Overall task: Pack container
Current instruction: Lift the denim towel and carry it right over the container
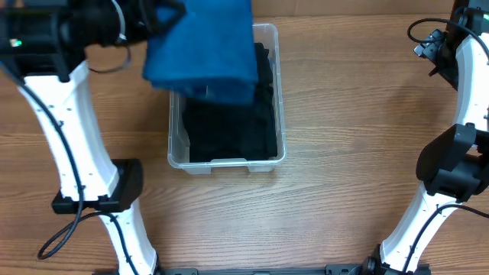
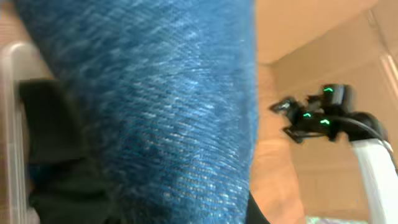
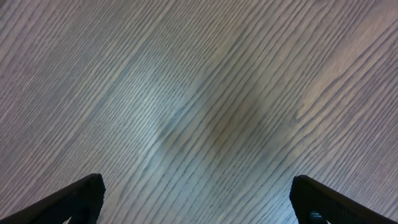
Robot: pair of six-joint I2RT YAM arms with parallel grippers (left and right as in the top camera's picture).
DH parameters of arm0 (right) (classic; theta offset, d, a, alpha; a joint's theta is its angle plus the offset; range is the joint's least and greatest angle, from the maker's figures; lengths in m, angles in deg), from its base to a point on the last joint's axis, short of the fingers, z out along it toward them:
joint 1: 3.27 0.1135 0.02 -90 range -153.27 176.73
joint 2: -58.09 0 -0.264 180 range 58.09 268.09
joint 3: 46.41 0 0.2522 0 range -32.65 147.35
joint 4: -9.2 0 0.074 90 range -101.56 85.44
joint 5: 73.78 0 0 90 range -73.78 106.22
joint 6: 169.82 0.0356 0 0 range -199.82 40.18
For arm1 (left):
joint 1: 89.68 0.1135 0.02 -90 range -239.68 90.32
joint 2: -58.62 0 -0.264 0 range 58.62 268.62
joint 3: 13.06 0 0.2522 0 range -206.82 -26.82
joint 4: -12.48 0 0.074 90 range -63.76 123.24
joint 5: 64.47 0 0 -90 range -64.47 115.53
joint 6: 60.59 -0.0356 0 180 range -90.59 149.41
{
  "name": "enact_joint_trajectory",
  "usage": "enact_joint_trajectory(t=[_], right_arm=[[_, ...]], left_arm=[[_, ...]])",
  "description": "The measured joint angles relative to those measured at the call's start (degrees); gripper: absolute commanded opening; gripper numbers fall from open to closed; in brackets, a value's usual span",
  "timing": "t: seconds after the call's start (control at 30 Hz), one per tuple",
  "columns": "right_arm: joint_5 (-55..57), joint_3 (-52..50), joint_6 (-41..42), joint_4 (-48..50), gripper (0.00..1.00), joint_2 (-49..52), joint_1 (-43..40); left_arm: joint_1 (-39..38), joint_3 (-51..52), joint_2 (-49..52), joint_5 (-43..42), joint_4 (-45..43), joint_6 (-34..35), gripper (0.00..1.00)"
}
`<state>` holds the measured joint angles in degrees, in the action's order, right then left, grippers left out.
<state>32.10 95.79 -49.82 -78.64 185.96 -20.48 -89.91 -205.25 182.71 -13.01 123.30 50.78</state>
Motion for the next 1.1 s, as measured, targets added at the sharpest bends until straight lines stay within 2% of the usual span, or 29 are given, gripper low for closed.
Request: enact_joint_trajectory(t=[0.1,0.2,0.4,0.53,0.73,0.93,1.1], right_arm=[[0.0,0.0,0.0,0.0,1.0,0.0,0.0],[0.0,0.0,0.0,0.0,1.0,0.0,0.0],[0.0,0.0,0.0,0.0,1.0,0.0,0.0],[0.0,0.0,0.0,0.0,1.0,0.0,0.0],[0.0,0.0,0.0,0.0,1.0,0.0,0.0],[0.0,0.0,0.0,0.0,1.0,0.0,0.0],[0.0,0.0,0.0,0.0,1.0,0.0,0.0]], left_arm=[[-5.2,1.3,1.6,10.6,0.0,4.7,0.04],[-10.5,5.4,4.0,14.2,0.0,9.2,0.04],[-16.8,8.6,15.1,15.3,-1.3,13.0,0.04],[-18.1,8.6,15.6,15.4,-3.6,12.4,0.04],[-18.5,8.6,15.7,9.9,-10.1,8.5,0.04],[-18.5,4.0,16.3,8.1,-9.3,7.2,0.04],[-18.6,3.9,16.4,8.9,-4.1,8.3,0.04]])
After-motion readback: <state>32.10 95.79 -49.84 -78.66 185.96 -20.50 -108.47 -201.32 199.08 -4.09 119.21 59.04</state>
